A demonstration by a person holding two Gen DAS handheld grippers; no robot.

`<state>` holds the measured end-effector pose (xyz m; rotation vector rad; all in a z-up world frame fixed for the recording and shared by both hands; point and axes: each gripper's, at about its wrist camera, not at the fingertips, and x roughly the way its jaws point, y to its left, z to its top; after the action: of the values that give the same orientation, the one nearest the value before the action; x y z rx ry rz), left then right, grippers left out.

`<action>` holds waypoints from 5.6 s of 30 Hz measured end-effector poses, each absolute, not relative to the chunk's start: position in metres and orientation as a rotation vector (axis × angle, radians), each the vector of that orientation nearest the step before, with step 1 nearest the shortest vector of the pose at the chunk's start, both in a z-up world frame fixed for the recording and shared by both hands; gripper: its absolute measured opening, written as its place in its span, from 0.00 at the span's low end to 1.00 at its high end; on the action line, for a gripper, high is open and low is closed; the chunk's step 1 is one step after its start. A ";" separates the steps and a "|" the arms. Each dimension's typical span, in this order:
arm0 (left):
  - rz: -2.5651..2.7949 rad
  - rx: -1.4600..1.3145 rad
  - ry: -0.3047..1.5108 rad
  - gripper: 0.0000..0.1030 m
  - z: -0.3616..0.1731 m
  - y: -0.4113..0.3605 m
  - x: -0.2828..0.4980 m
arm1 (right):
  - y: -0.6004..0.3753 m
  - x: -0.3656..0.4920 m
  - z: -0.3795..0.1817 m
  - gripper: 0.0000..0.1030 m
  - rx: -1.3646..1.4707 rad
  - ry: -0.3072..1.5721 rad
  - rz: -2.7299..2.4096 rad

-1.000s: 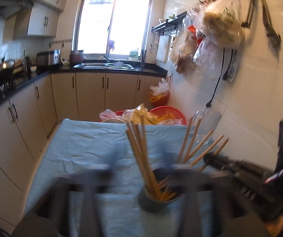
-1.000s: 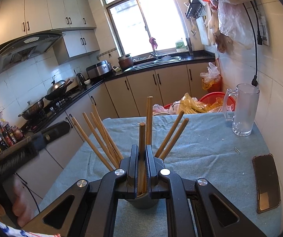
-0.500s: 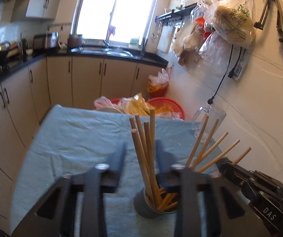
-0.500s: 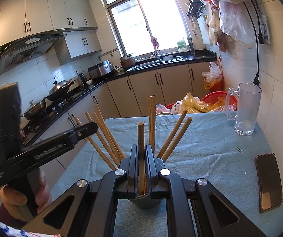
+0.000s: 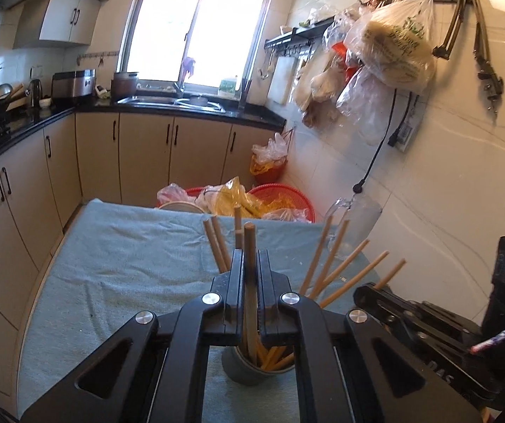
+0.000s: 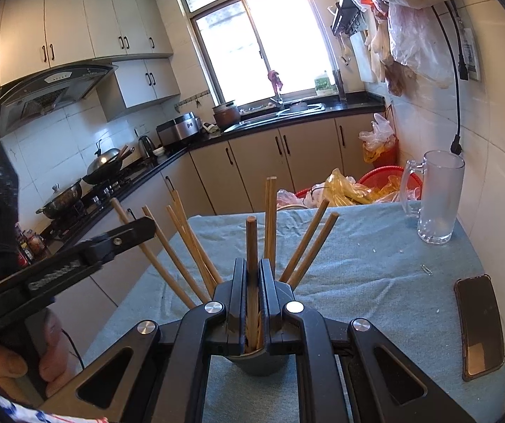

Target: Organize utensils

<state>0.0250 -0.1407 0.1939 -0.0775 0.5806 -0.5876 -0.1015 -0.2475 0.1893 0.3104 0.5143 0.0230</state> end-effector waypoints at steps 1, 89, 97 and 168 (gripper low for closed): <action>-0.592 -0.080 0.574 0.05 0.197 -0.140 0.022 | -0.248 -0.103 0.191 0.07 0.311 0.509 0.022; -0.255 -0.045 0.450 0.87 0.213 -0.061 -0.094 | -0.222 -0.181 0.215 0.61 0.288 0.385 -0.108; -0.102 0.136 0.375 1.00 0.189 -0.060 -0.147 | -0.209 -0.224 0.175 0.62 0.319 0.486 -0.162; -0.160 0.126 0.676 1.00 0.109 -0.070 -0.162 | -0.179 -0.261 0.125 0.80 0.160 0.561 -0.374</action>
<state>-0.1620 -0.0705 0.1091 0.1255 0.6760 -0.1603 -0.2607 -0.1789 0.1250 0.1603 0.5608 -0.3740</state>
